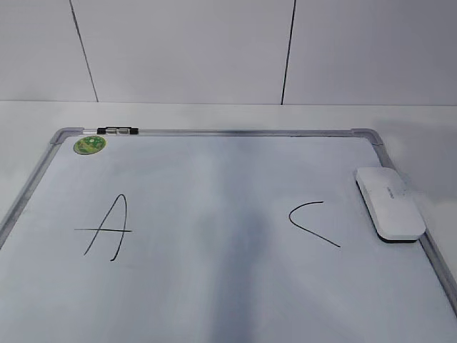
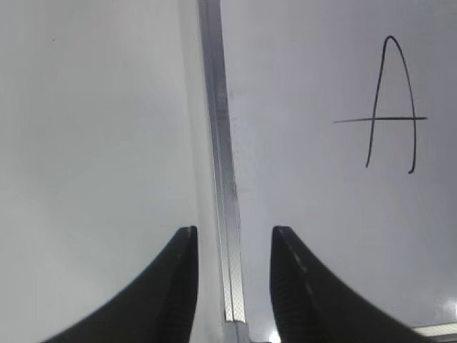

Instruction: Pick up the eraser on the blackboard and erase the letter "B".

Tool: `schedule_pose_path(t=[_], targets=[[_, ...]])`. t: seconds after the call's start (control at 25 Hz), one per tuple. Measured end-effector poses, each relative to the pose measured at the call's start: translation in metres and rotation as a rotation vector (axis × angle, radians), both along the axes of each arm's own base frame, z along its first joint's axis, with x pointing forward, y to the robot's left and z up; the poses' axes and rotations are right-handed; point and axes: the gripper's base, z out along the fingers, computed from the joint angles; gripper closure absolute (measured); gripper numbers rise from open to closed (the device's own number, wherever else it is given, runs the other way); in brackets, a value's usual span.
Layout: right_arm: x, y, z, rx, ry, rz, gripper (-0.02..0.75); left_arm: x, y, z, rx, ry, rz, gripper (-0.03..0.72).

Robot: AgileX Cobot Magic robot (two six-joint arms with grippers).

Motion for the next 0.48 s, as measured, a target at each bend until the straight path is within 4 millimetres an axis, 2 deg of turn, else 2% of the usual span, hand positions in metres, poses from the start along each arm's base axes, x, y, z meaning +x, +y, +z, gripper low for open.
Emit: schedule_pose_path(t=[0.24, 0.48], targets=[[-0.067, -0.006, 0.010, 0.013, -0.152, 0.002, 0.156, -0.071, -0.003, 0.029, 0.006, -0.142, -0.002, 0.430], [-0.133, -0.011, 0.015, 0.037, -0.349, -0.007, 0.156, -0.140, -0.006, 0.043, 0.011, -0.307, -0.002, 0.430]])
